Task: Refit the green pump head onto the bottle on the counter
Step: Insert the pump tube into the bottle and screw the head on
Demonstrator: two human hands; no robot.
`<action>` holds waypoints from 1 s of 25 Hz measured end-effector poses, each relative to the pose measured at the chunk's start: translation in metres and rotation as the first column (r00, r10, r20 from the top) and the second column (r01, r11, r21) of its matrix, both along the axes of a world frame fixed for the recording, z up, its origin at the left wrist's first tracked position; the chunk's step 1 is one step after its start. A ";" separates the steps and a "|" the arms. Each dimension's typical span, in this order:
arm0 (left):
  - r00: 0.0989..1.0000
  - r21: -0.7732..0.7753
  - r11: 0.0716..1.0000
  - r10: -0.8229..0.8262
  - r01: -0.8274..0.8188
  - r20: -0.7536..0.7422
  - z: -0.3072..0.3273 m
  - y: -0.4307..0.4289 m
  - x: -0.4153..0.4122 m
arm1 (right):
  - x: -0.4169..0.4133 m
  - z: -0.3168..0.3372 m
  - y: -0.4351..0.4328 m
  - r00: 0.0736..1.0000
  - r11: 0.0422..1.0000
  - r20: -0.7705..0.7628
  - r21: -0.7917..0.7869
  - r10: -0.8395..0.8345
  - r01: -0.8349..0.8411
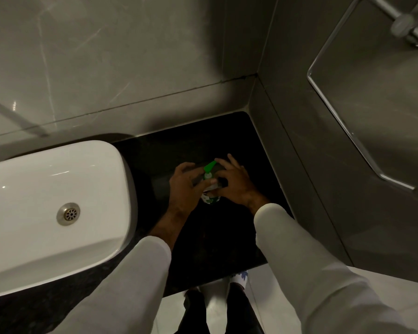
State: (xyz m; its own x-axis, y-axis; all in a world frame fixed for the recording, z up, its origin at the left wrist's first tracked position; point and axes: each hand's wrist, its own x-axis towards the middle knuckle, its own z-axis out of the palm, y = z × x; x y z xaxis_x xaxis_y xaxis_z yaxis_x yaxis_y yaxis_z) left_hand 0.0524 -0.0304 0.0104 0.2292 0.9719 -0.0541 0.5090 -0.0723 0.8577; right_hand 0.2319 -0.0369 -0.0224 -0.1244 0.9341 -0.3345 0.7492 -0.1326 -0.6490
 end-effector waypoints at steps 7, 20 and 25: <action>0.986 0.035 0.992 -0.118 0.123 -0.120 0.038 0.020 -0.005 | 0.003 -0.012 0.000 0.999 0.999 0.009 -0.010 -0.031 0.031; 0.501 0.013 0.628 -0.609 0.778 -0.616 0.071 0.055 0.008 | 0.005 0.002 -0.007 0.999 1.000 0.043 0.018 -0.006 0.005; 0.470 -0.001 0.600 -0.628 0.800 -0.620 0.066 0.054 0.003 | 0.002 0.004 -0.009 0.999 1.000 0.032 0.002 -0.013 0.013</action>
State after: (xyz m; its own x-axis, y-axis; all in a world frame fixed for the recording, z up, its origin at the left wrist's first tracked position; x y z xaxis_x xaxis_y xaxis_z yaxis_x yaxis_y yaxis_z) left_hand 0.0555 0.0232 0.0765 0.8649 0.4664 -0.1857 0.5016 -0.7880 0.3571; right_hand 0.2341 -0.0457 -0.0181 -0.1013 0.9362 -0.3366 0.7677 -0.1416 -0.6249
